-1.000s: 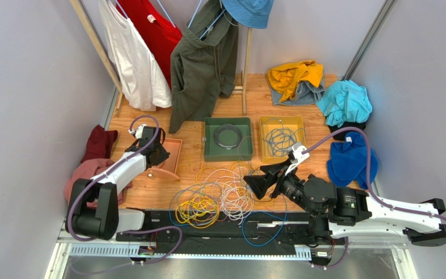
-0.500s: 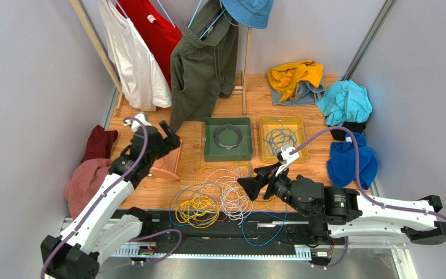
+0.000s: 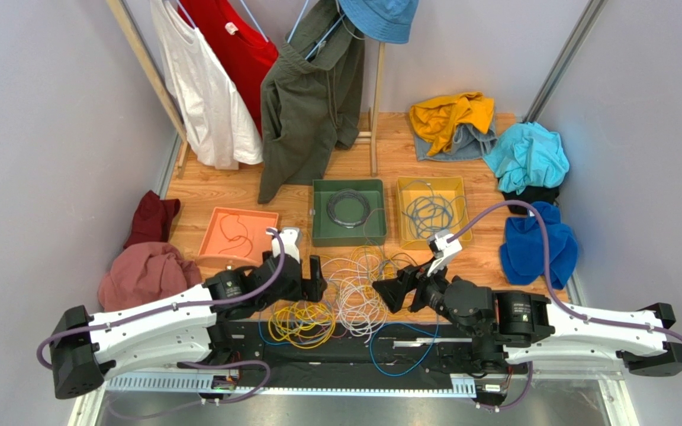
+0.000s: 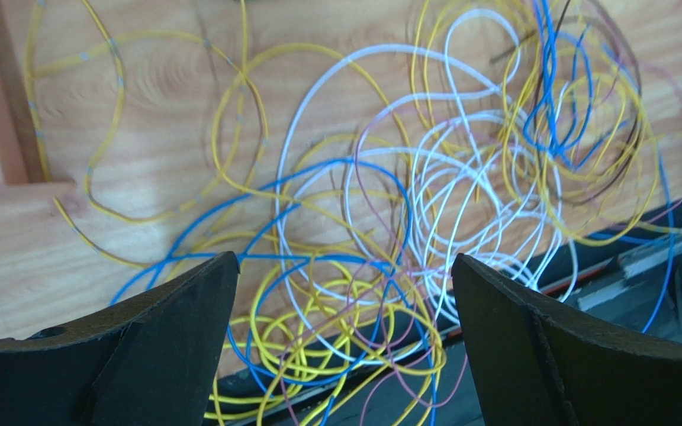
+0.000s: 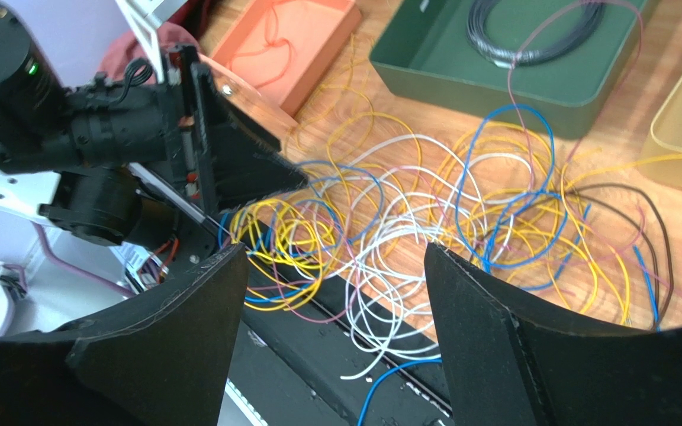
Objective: Untangle the cables
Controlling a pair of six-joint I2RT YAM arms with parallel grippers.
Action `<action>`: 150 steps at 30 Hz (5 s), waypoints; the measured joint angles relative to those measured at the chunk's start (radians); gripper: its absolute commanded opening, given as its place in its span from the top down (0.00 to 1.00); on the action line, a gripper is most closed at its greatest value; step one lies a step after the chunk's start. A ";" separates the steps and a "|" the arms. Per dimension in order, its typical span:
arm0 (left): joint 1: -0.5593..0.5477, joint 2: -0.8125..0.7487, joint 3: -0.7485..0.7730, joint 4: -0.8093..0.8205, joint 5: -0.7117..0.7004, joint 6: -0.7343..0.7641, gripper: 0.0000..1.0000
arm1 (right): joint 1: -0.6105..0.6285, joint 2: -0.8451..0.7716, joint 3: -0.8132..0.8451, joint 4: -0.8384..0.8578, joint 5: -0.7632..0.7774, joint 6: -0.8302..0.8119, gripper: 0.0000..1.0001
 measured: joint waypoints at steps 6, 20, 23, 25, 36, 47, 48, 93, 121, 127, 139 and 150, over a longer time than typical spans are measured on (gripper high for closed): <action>-0.194 0.002 -0.058 0.004 -0.051 -0.079 0.01 | 0.000 0.027 -0.041 -0.021 -0.006 0.043 0.24; -0.340 -0.011 -0.069 0.056 -0.144 -0.186 0.21 | 0.000 0.098 -0.042 -0.020 -0.027 0.076 0.24; -0.344 0.015 -0.102 0.105 -0.138 -0.196 0.21 | 0.000 0.099 -0.044 -0.020 -0.027 0.079 0.24; -0.344 0.063 -0.119 0.136 -0.129 -0.202 0.21 | 0.000 0.099 -0.045 -0.020 -0.027 0.082 0.24; -0.348 0.170 -0.120 0.190 -0.092 -0.222 1.00 | 0.000 0.107 -0.045 -0.021 -0.031 0.086 0.25; -0.349 -0.184 -0.002 -0.040 -0.198 -0.139 1.00 | 0.000 0.059 -0.048 -0.024 -0.026 0.086 0.25; -0.349 -0.216 0.026 -0.062 -0.217 -0.119 1.00 | 0.000 0.053 -0.048 -0.027 -0.025 0.086 0.25; -0.349 0.218 1.191 -0.223 -0.340 0.600 1.00 | 0.069 0.475 -0.048 0.685 -0.144 -0.217 0.22; -0.349 -0.263 0.371 -0.042 -0.444 0.428 0.23 | 0.066 0.319 0.565 0.172 0.049 -0.346 1.00; -0.349 -0.373 0.201 0.031 -0.404 0.385 0.03 | 0.066 0.435 0.764 0.012 0.066 -0.407 1.00; -0.349 -0.511 0.202 -0.008 -0.554 0.336 0.02 | 0.066 0.607 1.115 -0.262 0.079 -0.500 1.00; -0.349 -0.580 0.004 -0.030 -0.689 0.259 0.01 | 0.066 0.736 1.721 -0.307 0.071 -0.623 1.00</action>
